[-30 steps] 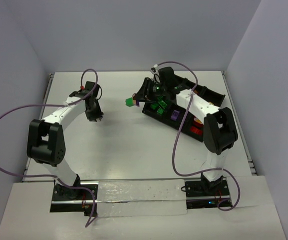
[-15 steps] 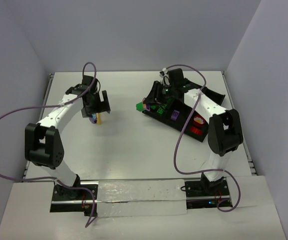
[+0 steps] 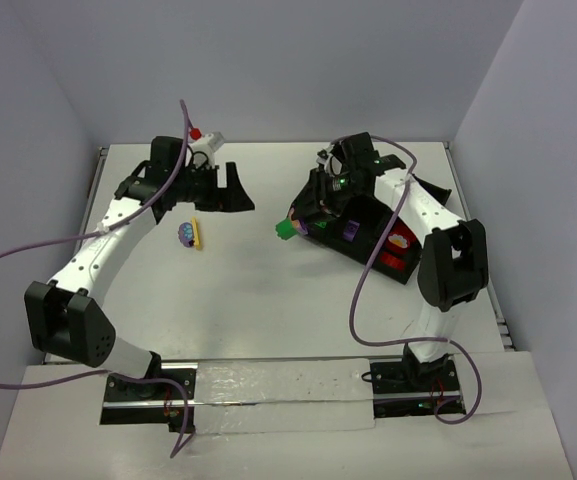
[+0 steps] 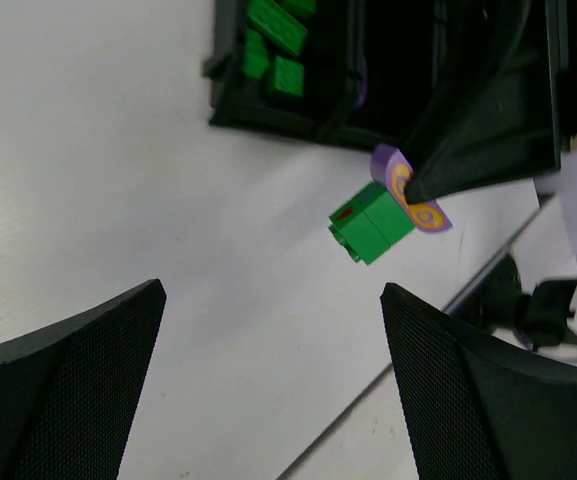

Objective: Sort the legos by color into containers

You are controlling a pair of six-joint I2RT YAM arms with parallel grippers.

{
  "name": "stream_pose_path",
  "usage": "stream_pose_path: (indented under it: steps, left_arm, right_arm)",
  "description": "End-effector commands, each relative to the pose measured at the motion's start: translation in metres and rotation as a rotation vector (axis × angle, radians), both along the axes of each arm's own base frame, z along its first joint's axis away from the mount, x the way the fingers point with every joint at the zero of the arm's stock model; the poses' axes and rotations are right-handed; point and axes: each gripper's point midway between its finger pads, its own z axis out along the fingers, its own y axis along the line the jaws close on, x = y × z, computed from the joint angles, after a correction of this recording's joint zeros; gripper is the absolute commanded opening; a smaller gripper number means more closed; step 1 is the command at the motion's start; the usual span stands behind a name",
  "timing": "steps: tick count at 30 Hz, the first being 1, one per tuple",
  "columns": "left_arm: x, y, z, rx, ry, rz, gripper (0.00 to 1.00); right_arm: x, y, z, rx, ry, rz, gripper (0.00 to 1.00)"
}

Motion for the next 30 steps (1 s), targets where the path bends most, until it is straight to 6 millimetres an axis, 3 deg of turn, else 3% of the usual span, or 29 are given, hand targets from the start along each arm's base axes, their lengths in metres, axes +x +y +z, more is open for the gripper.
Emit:
stream_pose_path:
  steps: [1,10,15,20,30]
  left_arm:
    - [-0.029,-0.036,0.019,-0.056,-0.157,-0.259,0.95]
    - [-0.057,-0.065,0.020,0.033,-0.365,-0.371,0.99]
    - [-0.055,-0.071,0.015,0.094,-0.394,-0.365,0.99]
    - [-0.054,-0.090,-0.004,0.184,-0.400,-0.417,0.94]
    - [-0.048,-0.107,-0.007,0.200,-0.420,-0.456,0.88]
  right_arm:
    - [-0.009,0.004,0.021,0.034,0.036,0.065,0.00]
    - [-0.009,0.010,0.030,0.058,0.061,0.113,0.00]
    - [-0.012,0.010,0.036,0.059,0.051,0.122,0.00]
    - [-0.024,0.009,0.034,0.062,0.058,0.139,0.00]
    - [-0.043,0.007,0.027,0.068,0.084,0.154,0.00]
